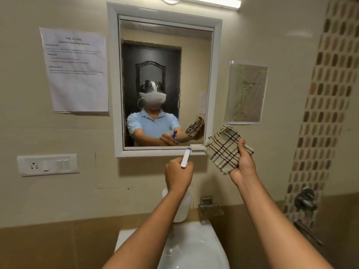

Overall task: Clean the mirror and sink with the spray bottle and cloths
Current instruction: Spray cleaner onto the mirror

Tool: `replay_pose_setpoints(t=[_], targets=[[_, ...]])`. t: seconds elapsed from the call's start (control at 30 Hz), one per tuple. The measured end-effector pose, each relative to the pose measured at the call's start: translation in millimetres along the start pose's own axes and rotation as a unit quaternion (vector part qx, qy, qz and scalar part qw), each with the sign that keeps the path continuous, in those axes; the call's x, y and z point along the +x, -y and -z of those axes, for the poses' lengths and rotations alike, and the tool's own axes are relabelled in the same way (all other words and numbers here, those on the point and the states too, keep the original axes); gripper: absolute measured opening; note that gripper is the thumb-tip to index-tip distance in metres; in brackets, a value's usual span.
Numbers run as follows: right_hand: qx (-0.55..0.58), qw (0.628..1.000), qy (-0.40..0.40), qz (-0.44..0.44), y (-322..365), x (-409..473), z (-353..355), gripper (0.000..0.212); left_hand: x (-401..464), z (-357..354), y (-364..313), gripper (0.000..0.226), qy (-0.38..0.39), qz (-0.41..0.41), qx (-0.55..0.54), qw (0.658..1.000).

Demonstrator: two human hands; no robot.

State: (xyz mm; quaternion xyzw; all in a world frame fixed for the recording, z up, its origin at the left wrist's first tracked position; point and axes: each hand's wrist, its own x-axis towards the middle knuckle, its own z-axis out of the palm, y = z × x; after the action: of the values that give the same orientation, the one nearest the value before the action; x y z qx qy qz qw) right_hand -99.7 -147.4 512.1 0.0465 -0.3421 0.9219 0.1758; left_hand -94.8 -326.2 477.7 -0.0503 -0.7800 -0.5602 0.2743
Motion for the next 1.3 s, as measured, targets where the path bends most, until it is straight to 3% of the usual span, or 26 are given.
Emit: replay_pose_setpoints(t=[0.37,0.53,0.67,0.8,0.9,1.3], targets=[[-0.016,0.999,-0.037,0.0,-4.8,-31.6,36.9,0.054,-21.2,-9.2,18.4,0.025,0.03,-0.01,-0.046,0.998],[-0.012,0.997,-0.078,-0.025,-20.8,-51.1,59.8,0.06,-31.5,-8.3,38.6,0.023,0.033,-0.019,-0.08,0.996],[0.012,0.994,-0.093,-0.062,-34.4,-71.1,82.9,0.044,-38.5,-7.5,49.9,0.022,0.031,-0.019,-0.095,0.995],[0.026,0.991,-0.102,-0.085,-45.4,-89.3,107.6,0.045,-47.0,-13.1,61.2,0.02,0.046,-0.02,-0.097,0.994],[0.027,0.988,-0.121,-0.095,-53.5,-100.4,132.9,0.028,-55.2,-23.2,64.7,0.018,0.062,-0.021,-0.101,0.993],[0.002,0.962,-0.235,-0.142,-35.9,-101.4,264.7,0.025,-101.4,-151.8,57.2,0.023,0.194,0.01,-0.139,0.971]])
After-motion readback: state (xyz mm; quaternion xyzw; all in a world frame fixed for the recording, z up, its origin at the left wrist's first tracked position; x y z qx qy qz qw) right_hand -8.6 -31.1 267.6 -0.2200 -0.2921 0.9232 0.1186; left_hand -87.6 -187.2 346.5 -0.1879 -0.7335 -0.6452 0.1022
